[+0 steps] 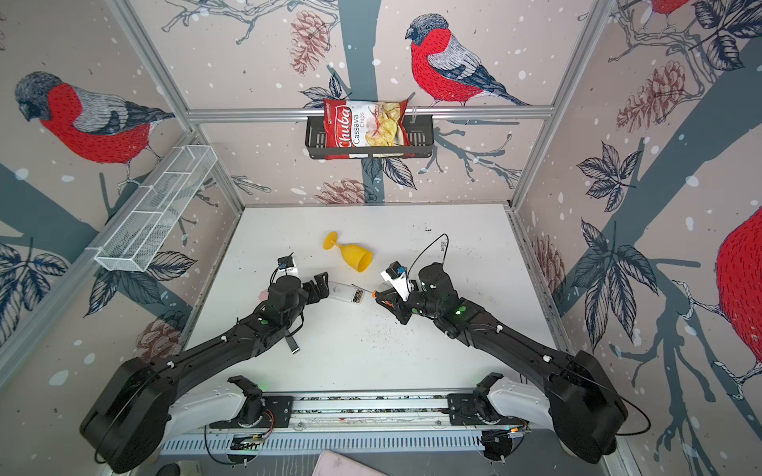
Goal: Unload the batteries from the remote control
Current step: 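Withdraw the screwdriver from the remote with the right gripper while the left gripper lifts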
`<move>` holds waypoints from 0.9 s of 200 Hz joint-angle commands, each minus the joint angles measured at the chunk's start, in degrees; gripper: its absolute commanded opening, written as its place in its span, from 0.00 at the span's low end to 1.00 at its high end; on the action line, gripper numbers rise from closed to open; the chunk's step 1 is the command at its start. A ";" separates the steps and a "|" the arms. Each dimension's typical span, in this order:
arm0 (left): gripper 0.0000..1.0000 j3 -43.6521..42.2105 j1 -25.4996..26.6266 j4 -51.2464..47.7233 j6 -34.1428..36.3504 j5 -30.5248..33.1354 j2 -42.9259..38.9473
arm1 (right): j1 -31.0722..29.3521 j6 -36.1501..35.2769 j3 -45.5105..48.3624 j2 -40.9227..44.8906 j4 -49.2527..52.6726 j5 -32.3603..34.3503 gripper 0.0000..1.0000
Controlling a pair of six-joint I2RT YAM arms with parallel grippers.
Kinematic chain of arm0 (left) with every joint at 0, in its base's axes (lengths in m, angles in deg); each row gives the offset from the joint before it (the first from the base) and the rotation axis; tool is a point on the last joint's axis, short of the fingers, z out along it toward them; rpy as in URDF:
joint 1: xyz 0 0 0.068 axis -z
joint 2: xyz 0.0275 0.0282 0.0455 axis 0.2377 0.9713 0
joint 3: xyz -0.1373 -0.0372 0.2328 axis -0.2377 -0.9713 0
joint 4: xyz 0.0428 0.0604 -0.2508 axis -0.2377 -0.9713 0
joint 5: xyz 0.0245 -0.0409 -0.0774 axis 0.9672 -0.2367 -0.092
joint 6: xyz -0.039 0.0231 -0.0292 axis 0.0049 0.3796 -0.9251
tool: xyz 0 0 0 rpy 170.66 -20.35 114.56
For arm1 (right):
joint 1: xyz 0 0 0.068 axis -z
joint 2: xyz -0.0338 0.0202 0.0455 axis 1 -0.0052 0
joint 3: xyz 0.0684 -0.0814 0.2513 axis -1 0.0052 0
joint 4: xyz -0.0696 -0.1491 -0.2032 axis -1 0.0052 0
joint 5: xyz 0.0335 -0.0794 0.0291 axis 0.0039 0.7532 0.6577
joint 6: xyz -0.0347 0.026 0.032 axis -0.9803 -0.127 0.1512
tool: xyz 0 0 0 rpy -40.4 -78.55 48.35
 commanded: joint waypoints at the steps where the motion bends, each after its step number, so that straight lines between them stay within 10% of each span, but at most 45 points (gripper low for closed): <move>1: 0.96 -0.40 -0.42 2.13 0.05 0.32 -0.55 | -1.06 -2.81 1.03 1.69 -4.40 2.51 0.00; 180: 0.96 -1.32 -1.16 4.02 0.30 -1.53 1.15 | 10.63 20.72 -10.74 -9.71 8.50 -15.64 0.00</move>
